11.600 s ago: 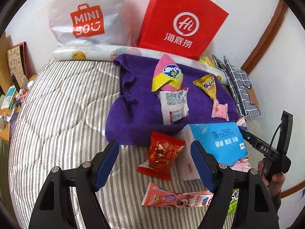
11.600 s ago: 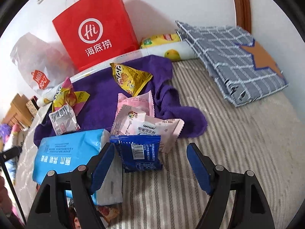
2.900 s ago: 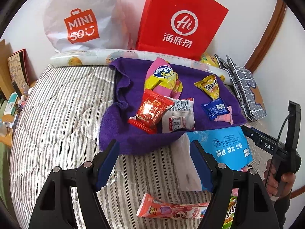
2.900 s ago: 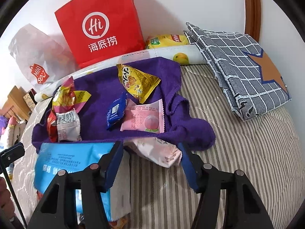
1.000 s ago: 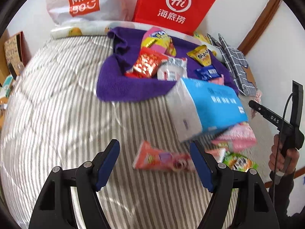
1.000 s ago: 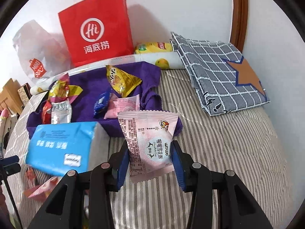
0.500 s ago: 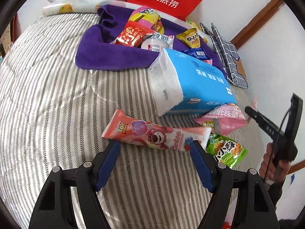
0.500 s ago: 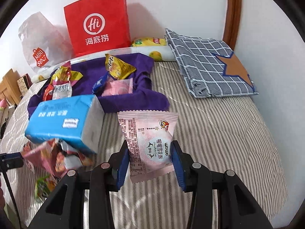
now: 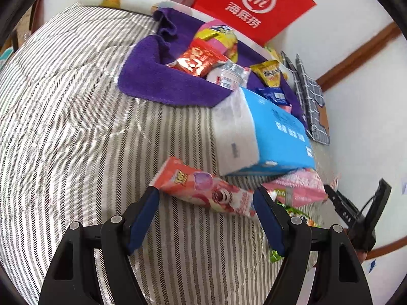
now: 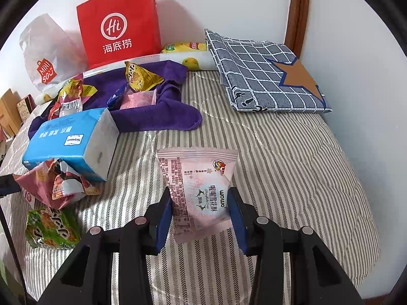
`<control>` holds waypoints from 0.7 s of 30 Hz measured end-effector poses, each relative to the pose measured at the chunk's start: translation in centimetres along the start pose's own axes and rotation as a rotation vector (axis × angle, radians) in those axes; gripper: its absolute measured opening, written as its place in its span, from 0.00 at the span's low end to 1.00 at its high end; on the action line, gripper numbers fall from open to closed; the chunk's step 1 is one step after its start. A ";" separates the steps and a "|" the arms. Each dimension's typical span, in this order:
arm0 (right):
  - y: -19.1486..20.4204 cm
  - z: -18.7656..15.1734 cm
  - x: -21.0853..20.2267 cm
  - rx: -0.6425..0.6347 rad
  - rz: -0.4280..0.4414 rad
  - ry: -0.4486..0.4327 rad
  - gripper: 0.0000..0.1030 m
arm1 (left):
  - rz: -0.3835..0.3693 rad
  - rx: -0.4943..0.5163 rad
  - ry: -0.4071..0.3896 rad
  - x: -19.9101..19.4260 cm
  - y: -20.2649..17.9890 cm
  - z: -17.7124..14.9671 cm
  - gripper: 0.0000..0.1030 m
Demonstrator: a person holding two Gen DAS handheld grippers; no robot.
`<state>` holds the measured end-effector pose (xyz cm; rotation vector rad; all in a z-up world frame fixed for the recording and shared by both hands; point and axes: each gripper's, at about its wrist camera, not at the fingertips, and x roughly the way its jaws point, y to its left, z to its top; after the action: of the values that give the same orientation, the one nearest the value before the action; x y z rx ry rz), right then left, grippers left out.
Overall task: Organize snacks
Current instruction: 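Grasp the pink candy stick with left tool while right tool holds the pastry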
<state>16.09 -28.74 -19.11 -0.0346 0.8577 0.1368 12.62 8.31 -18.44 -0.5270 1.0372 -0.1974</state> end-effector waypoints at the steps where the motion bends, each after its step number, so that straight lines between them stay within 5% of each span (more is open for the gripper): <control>1: 0.0 -0.1 0.0 -0.001 -0.003 0.000 0.39 | 0.008 -0.001 -0.002 0.1 -0.1 0.1 0.73; 6: -0.2 -0.3 0.1 -0.003 -0.008 0.000 0.39 | 0.072 0.035 0.006 1.1 -1.4 0.7 0.73; 14: -0.6 -0.4 -0.2 0.016 -0.005 -0.004 0.39 | 0.305 0.184 -0.012 4.0 -4.9 0.5 0.73; 17: -0.4 -0.1 -0.4 0.013 -0.004 -0.011 0.39 | 0.329 0.263 -0.036 4.4 -5.8 -0.1 0.47; 21: 0.2 0.0 -0.3 0.001 -0.002 -0.011 0.39 | 0.301 0.319 -0.040 4.0 -5.7 -0.8 0.32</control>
<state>15.87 -28.58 -18.84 -0.0336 0.8463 0.1346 14.45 1.56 -18.96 -0.0837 1.0089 -0.0818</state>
